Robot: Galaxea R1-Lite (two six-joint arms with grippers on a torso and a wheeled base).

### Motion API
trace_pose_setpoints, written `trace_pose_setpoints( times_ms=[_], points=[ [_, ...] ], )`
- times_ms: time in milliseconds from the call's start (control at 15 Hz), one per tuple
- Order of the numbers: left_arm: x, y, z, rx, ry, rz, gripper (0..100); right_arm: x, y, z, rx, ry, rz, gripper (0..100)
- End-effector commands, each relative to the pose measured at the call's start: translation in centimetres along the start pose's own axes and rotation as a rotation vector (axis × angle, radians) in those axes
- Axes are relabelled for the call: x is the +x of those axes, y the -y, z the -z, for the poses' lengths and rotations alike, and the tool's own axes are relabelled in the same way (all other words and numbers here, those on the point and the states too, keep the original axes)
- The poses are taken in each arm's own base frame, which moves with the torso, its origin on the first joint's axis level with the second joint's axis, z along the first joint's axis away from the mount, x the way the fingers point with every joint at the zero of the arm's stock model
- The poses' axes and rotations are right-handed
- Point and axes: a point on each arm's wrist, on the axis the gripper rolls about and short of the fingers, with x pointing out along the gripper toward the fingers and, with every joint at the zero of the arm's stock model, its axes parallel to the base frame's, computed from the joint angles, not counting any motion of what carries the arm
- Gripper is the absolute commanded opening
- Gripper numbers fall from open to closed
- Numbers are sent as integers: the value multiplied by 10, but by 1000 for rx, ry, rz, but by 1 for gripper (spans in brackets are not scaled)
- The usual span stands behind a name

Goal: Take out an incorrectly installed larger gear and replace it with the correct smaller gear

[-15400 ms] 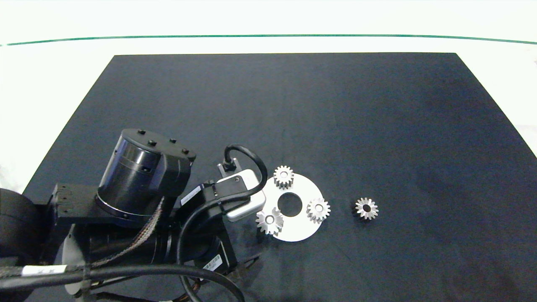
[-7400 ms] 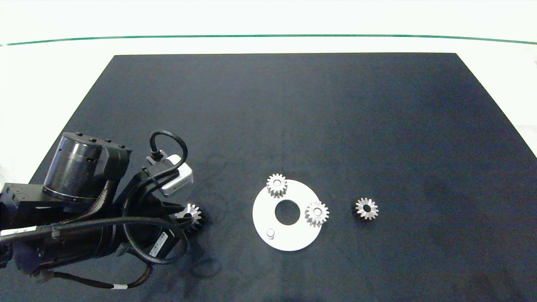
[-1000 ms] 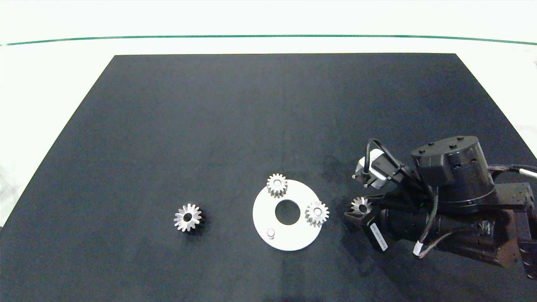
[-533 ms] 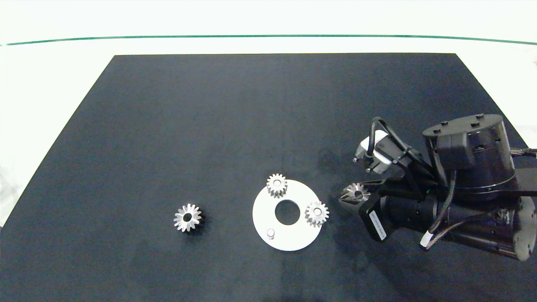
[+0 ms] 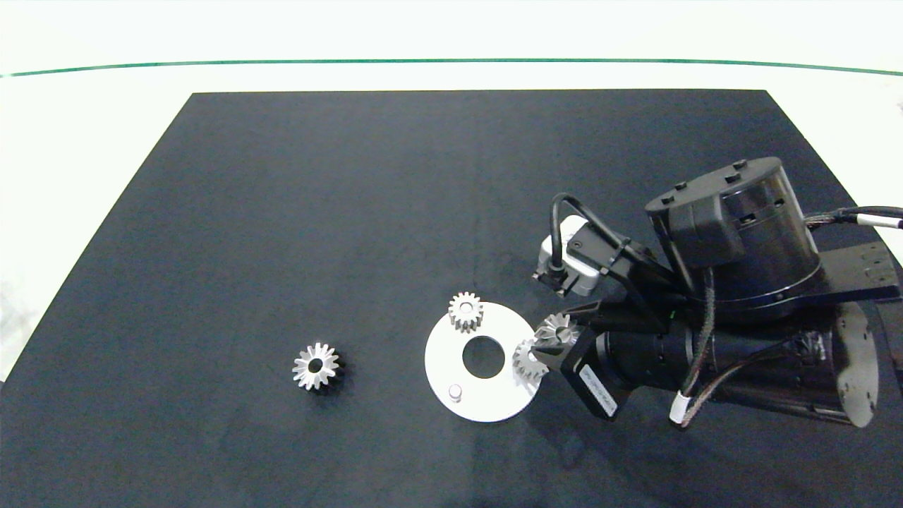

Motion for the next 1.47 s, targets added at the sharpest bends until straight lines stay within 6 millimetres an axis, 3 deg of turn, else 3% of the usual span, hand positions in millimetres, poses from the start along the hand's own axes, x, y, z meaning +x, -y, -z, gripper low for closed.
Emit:
trace_pose_setpoints(
  times_ms=[67,467,867,1467],
  points=[
    [-9,0,5,-13,42,-13,100,12,-13,-7,-27,-11,-7,16],
    [-23,0,21,-21,122,-39,100,28,-45,-27,-87,-3,-49,16],
    [-31,2,35,-20,114,-36,100,43,-69,-25,-138,-45,-95,16],
    [-33,1,33,-20,127,-38,100,60,-80,-21,-157,-79,-107,16]
  ],
)
